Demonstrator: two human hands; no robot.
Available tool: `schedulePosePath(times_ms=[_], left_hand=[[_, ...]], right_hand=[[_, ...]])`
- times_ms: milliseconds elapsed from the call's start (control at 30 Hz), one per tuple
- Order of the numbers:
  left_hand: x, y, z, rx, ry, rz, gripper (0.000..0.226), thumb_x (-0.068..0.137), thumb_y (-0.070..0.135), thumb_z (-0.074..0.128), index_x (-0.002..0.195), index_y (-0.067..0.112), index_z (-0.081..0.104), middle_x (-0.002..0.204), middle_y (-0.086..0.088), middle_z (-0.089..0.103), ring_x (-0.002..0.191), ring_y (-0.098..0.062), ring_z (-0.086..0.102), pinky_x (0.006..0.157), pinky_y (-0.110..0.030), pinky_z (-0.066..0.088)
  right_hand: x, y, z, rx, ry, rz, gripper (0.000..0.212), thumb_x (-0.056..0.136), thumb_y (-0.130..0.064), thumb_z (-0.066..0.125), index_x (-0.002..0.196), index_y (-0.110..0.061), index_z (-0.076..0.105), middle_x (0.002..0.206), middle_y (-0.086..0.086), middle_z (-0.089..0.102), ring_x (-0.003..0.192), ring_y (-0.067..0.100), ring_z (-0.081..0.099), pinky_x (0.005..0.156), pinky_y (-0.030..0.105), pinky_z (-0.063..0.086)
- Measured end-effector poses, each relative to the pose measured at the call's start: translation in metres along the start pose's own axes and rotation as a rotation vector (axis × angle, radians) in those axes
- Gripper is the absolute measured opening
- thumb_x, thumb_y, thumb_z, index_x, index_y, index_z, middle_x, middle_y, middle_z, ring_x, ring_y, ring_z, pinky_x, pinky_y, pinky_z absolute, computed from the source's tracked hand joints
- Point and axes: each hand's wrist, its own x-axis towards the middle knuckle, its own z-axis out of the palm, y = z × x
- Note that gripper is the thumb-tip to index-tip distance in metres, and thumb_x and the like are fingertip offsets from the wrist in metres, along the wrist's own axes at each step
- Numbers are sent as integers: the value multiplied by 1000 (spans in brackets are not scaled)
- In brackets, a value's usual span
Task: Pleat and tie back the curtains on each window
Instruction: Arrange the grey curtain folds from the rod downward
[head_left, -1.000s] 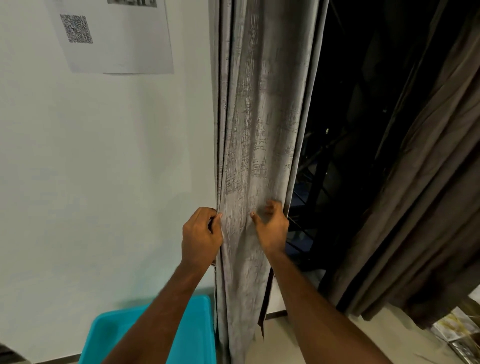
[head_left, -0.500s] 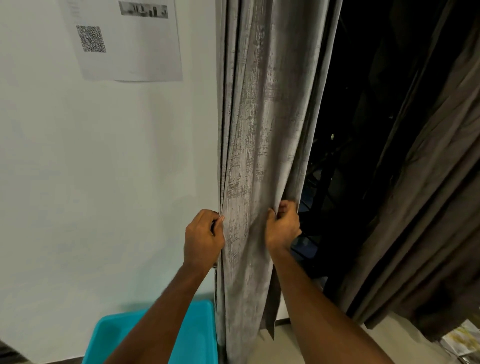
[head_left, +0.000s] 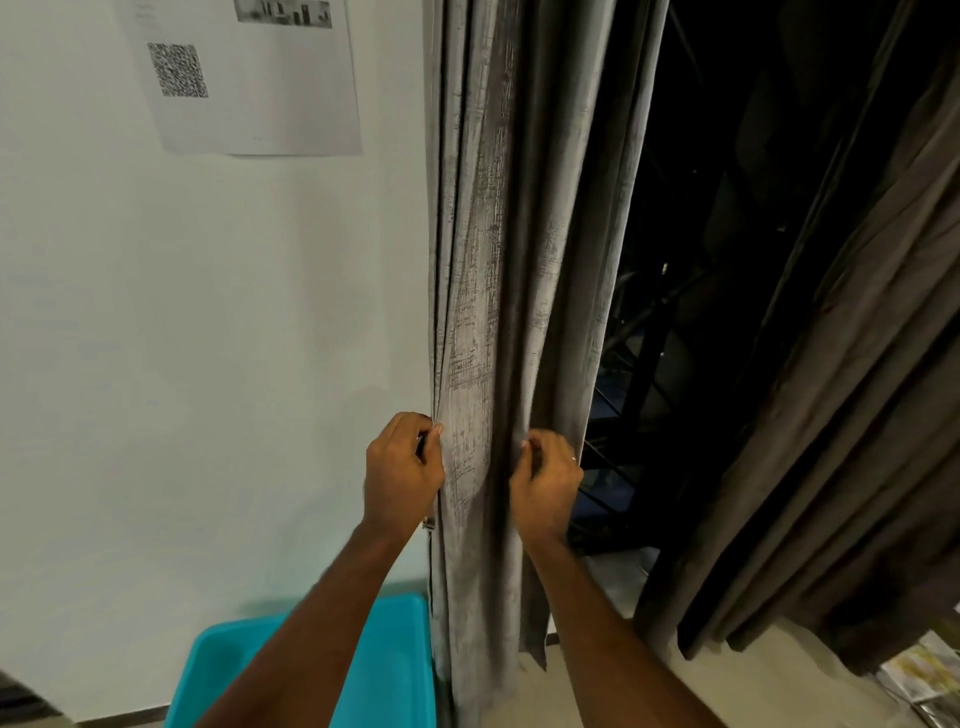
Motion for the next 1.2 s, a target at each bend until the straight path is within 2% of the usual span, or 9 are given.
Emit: schedulePosePath(times_ms=[67,200,367,633,833,967,1033,1100,1200], left_hand=[[1,-2,-1,3,4,-7,8,91,8,72,93,3,66,86,-10,68,74,-21,64,67,-38,61],[5,1,-1,39,5,46,10,89,5,73,85,7,64,79,-6,65,66,-19,60,56,-39,56],[5,9,3,26,4,60,10,87,7,68,80,9,61,76,-1,61,63,-16,55,59,-31,48],[1,17,14,-77,-35,25,10,86,0,68,80,6,62,77,-4,60,68,-15,57,62,-31,53],[-5,22,13,-130,-44,7,19,90,23,66,81,8,62,73,0,59,66,-10,55,63,-16,48],[1,17,14,-99,-39,6,18,91,17,67,78,8,59,71,4,54,63,-6,49,62,-14,41],[5,12,13,-85,-44,1,18,90,9,70,77,7,58,71,2,54,63,-11,49,61,-16,41],[7,5,11,-83,-35,-15,17,89,6,73,78,4,60,71,-3,57,63,-13,51,60,-21,44],[7,1,10,-94,-24,-41,16,90,9,72,81,3,61,73,-2,57,65,-8,53,62,-18,46]], right_hand=[[-4,-3,-5,40,18,99,9,95,-11,54,98,-16,60,88,2,64,80,22,62,73,45,54],[-23,-20,-10,39,-127,24,10,97,-9,57,97,-18,59,83,-3,63,73,15,62,65,29,51],[-38,-29,-2,108,-161,-67,6,94,-17,60,99,-17,65,93,-3,66,84,15,63,78,37,56],[-47,-44,9,30,-287,-171,22,93,-34,48,84,-23,64,83,-6,65,75,11,60,76,35,54],[-44,-49,9,82,-319,-203,24,96,-34,48,89,-19,67,82,-3,67,75,12,63,76,34,54],[-38,-45,2,204,-397,-264,9,93,-21,59,88,-17,65,82,-3,63,76,11,60,71,40,55],[-30,-32,-14,139,-332,-304,4,90,-22,67,91,-19,66,93,-4,60,86,13,58,77,32,50],[-17,-17,-33,37,-80,-200,28,84,-29,80,98,-14,61,104,0,53,95,18,54,83,26,44],[7,4,-45,9,155,50,62,73,-26,91,114,-5,50,117,9,47,107,29,49,88,43,43]])
